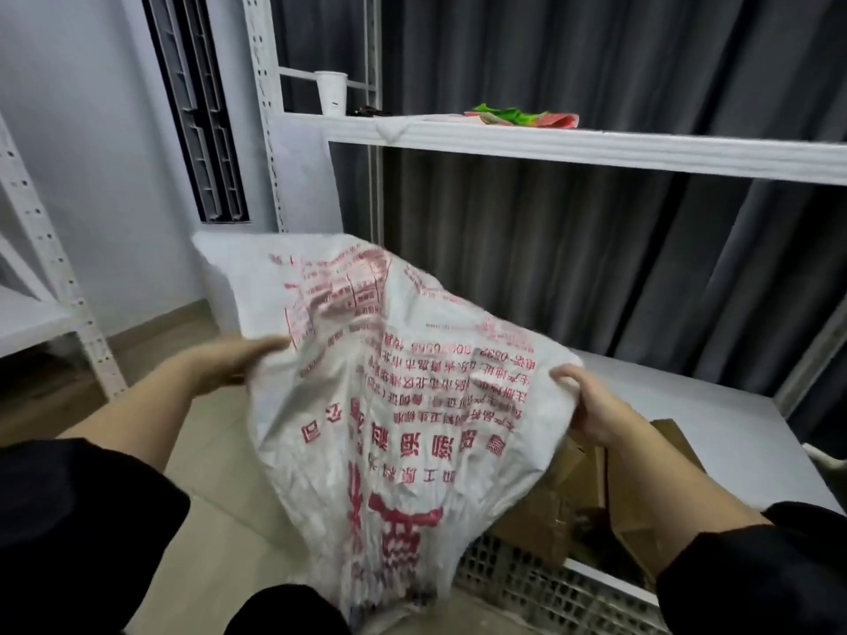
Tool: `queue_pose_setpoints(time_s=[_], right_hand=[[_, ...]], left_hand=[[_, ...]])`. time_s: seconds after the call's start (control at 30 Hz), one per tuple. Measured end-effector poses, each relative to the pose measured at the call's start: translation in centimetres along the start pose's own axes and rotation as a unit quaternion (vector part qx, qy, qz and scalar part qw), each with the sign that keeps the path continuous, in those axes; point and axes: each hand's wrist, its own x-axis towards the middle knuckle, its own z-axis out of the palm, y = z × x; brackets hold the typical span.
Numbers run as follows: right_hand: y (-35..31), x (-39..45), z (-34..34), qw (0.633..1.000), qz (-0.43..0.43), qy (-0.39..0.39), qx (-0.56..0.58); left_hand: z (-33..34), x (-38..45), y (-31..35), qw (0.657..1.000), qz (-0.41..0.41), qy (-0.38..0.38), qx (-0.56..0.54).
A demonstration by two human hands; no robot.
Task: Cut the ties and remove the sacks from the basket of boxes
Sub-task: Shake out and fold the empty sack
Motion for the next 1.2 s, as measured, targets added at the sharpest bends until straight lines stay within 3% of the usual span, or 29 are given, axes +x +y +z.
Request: queue_pose_setpoints(time_s=[0.07,0.1,0.17,0.23,0.3,0.33,0.4,0.5,0.57,0.6,0.67,0.73,0.77,0.83,0.9,0.97,1.07,1.13,1.2], right_hand=[[0.2,-0.3,0.1,0.983,-0.006,-0.013,-0.183],[-0.2,-0.4,0.2,0.977,-0.042,0.005,-0.208],[-1.7,-0.3,0.8,0.98,-0.125,0.046,-0.15],[-3.5,-0.4,1.2,0.977,-0.181,0.097,-0.054],[-5.1,-0.4,1.2,0.97,-0.197,0.142,0.026],[-5.6,-0.3,0.9,0.969,-0.19,0.143,0.07],[-6.1,-0.4,0.3,0.979,-0.146,0.098,0.104],[-4.6,-1.2,-0.3,0.991,-0.002,0.006,-0.136],[-4.1,-1.4,-0.4,0.969,0.004,0.026,-0.246],[-4.3,-1.3,-0.4,0.971,-0.034,0.053,-0.23],[-5.5,-1.0,-0.3,0.974,-0.131,0.128,-0.135],[-6.7,-1.1,0.0,0.957,-0.196,0.215,-0.02],[-7.1,-1.2,0.1,0.948,-0.205,0.242,0.027],[-7.7,-1.1,-0.3,0.952,-0.174,0.227,0.113],[-7.7,-1.0,-0.5,0.969,-0.112,0.143,0.169],[-7.2,-1.0,-0.6,0.983,-0.102,0.089,0.127],[-6.5,-1.1,-0.9,0.98,-0.139,0.065,-0.126],[-6.8,-1.4,-1.3,0.967,-0.17,0.083,-0.169],[-7.6,-1.3,-1.9,0.951,-0.211,0.184,-0.131]], left_hand=[[0.2,0.5,-1.3,0.998,-0.013,0.028,0.058],[0.1,0.8,-1.5,0.997,0.004,0.06,0.048],[-0.8,1.3,-1.0,0.985,0.052,0.166,0.014],[-2.4,1.0,-0.1,0.952,0.091,0.291,-0.039],[-4.5,0.4,0.6,0.919,0.077,0.378,-0.088],[-5.7,0.2,0.7,0.919,0.065,0.372,-0.112],[-7.0,-0.6,0.7,0.954,0.015,0.256,-0.157],[-6.7,-1.5,-1.0,0.988,-0.137,0.064,-0.026],[-5.8,-2.3,-0.9,0.986,-0.148,0.004,0.071],[-5.3,-2.4,-0.6,0.99,-0.109,0.019,0.088],[-5.3,-2.2,0.3,0.985,0.013,0.167,0.046],[-5.8,-2.1,1.9,0.926,0.118,0.35,-0.08],[-5.8,-2.3,2.8,0.906,0.132,0.359,-0.18],[-5.1,-2.4,3.4,0.932,0.082,0.25,-0.248],[-3.9,-2.6,3.0,0.981,0.005,0.104,-0.163],[-3.7,-2.1,1.5,0.999,-0.02,0.009,-0.025],[-4.0,-0.8,0.8,0.995,0.05,0.085,0.02],[-4.4,-0.3,1.6,0.971,0.114,0.211,0.02],[-5.4,0.2,2.9,0.929,0.15,0.331,0.068]])
